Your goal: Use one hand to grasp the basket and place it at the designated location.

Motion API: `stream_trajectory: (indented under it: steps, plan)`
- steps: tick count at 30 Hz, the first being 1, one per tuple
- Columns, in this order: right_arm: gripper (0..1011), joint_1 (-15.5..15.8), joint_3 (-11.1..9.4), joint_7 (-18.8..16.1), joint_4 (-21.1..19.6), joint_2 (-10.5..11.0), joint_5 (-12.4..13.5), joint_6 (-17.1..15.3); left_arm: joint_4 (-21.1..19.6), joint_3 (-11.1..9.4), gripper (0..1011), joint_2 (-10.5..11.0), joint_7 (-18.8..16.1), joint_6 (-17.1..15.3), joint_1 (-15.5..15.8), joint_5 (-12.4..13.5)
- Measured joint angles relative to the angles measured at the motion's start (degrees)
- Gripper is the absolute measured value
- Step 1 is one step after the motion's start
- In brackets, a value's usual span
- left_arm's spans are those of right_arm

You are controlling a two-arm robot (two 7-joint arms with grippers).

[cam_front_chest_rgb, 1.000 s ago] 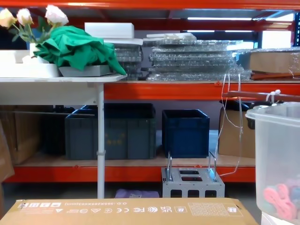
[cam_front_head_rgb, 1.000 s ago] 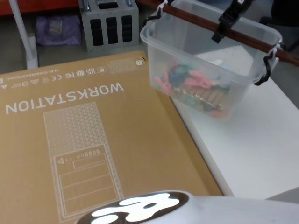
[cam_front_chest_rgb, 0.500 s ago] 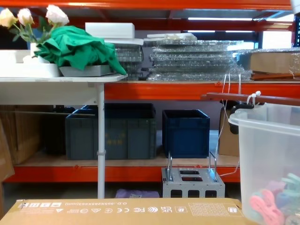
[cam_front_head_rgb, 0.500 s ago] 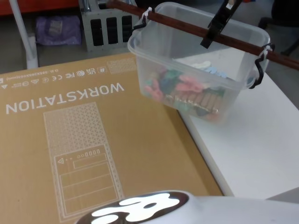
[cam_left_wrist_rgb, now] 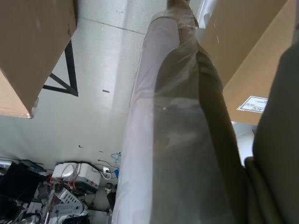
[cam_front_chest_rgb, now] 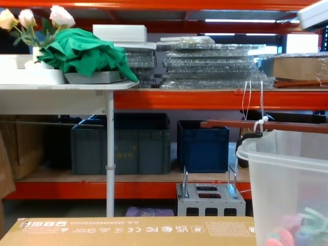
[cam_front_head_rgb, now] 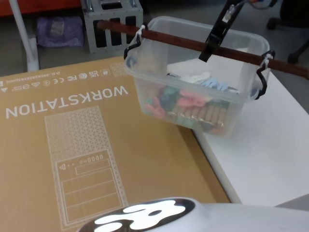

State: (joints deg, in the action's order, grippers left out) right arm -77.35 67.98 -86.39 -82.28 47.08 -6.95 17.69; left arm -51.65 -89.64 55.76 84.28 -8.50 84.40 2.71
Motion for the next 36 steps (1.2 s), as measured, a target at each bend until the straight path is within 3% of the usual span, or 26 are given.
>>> stream_trajectory:
  steps: [15,36]
  plan:
    - [234,-0.63,3.26,1.62,-0.77,-2.89,-2.0,2.09,0.0,0.0,0,0.0,0.0,0.0,0.0,0.01]
    - [234,-2.19,4.87,3.55,-0.84,-3.62,-0.8,2.69,0.0,0.0,0,0.0,0.0,0.0,0.0,0.0]
